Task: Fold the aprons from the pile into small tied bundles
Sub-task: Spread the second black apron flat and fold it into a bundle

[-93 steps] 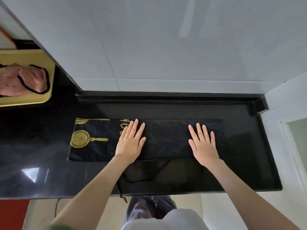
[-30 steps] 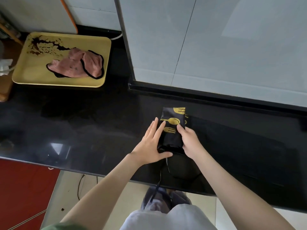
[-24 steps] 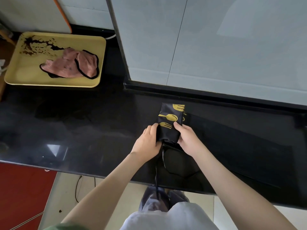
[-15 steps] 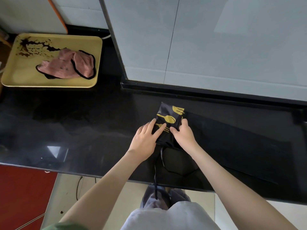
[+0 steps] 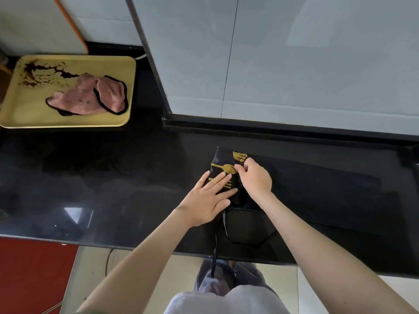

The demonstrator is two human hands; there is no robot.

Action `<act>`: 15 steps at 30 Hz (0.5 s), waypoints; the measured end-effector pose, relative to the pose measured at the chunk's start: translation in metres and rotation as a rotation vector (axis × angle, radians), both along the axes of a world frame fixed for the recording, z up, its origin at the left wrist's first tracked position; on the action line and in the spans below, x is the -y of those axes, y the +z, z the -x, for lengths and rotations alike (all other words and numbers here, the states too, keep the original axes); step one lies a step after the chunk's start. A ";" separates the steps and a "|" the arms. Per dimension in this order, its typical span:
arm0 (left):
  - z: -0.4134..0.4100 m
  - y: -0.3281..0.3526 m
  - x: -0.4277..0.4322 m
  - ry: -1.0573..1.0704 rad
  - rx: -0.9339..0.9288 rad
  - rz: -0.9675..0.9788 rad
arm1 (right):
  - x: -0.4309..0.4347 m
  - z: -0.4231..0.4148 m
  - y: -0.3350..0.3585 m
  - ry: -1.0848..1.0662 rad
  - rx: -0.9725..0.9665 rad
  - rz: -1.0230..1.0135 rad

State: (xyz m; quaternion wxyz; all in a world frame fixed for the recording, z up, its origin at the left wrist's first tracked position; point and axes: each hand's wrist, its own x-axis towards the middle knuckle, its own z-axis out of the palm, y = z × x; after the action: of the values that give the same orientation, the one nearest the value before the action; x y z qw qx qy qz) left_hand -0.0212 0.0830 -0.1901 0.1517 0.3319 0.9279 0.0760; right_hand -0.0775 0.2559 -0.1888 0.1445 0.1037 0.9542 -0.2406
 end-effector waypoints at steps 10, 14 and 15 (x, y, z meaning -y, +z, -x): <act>0.005 -0.019 -0.030 0.234 -0.009 0.141 | 0.010 -0.016 0.006 0.232 -0.326 -0.108; 0.003 -0.019 -0.042 0.360 -0.014 0.083 | 0.017 -0.029 -0.013 0.448 -0.204 -0.134; 0.002 -0.019 -0.044 0.375 -0.028 0.059 | 0.015 -0.029 -0.019 0.447 -0.149 -0.152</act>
State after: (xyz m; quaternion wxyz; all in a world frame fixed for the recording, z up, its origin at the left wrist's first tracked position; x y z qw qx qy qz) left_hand -0.0234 0.1270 -0.2095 0.1316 0.1497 0.9773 0.0713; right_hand -0.0487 0.2410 -0.2079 0.1150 -0.1174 0.9768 -0.1371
